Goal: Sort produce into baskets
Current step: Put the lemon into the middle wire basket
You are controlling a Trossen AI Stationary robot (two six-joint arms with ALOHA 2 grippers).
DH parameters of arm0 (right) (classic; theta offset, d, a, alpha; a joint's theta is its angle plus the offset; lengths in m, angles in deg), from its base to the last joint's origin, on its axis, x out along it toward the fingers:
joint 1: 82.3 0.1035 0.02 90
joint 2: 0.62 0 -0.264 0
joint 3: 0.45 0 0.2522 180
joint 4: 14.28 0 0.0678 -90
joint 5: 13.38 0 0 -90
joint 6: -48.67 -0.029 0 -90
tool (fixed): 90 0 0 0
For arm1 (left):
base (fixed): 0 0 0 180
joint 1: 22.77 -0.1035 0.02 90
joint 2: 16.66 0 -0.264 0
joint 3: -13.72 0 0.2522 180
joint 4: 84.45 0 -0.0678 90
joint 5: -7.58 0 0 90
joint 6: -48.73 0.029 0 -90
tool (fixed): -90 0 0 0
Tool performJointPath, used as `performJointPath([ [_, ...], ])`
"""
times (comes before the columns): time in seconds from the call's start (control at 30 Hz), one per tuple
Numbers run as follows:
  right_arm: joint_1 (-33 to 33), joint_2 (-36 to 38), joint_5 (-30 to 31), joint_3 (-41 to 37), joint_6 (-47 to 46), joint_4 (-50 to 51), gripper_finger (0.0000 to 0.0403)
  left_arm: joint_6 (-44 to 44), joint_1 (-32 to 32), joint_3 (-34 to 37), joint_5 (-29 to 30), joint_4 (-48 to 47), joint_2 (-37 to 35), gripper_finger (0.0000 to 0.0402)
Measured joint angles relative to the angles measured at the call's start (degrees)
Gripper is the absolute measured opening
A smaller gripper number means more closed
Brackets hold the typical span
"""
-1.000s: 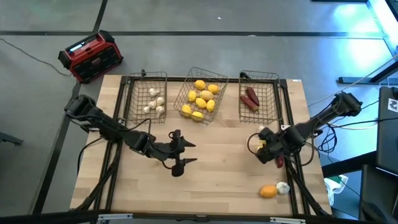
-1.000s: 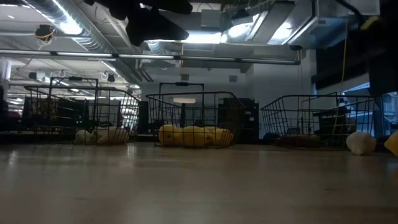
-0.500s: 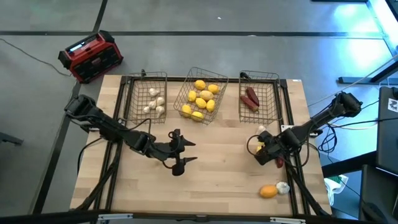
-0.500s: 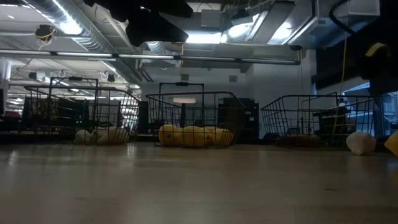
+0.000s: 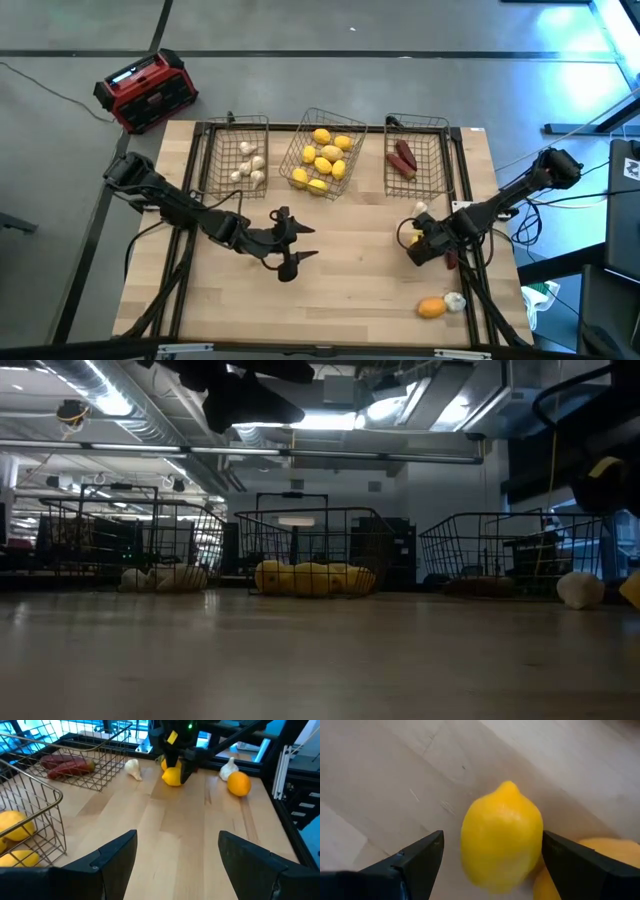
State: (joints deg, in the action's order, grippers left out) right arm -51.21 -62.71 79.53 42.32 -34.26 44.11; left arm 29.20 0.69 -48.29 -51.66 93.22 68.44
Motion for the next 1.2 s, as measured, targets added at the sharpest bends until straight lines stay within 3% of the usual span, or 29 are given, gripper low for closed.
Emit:
performJointPath([
  [0.33,0.00,-0.04,3.42,-2.03,0.23,-3.82,0.0323,-0.07,-0.29,0.00,0.00,0.43,0.02,0.0276],
  [0.67,0.00,-0.02,1.54,-2.79,0.91,-4.49,0.0221,-0.07,-0.33,0.00,0.04,0.40,0.02,0.0276],
  [0.87,0.00,-0.04,2.60,-2.92,5.18,-8.66,0.0208,-0.50,-0.31,0.00,0.02,0.39,0.02,0.0276],
  [1.07,0.00,-0.04,8.11,-2.74,9.96,-18.50,0.0212,-1.16,-0.33,-0.02,0.02,0.38,0.02,0.0276],
  [1.2,0.00,-0.04,18.64,-1.12,18.60,-27.92,0.0212,-1.09,-0.37,-0.02,0.02,0.40,0.02,0.0276],
])
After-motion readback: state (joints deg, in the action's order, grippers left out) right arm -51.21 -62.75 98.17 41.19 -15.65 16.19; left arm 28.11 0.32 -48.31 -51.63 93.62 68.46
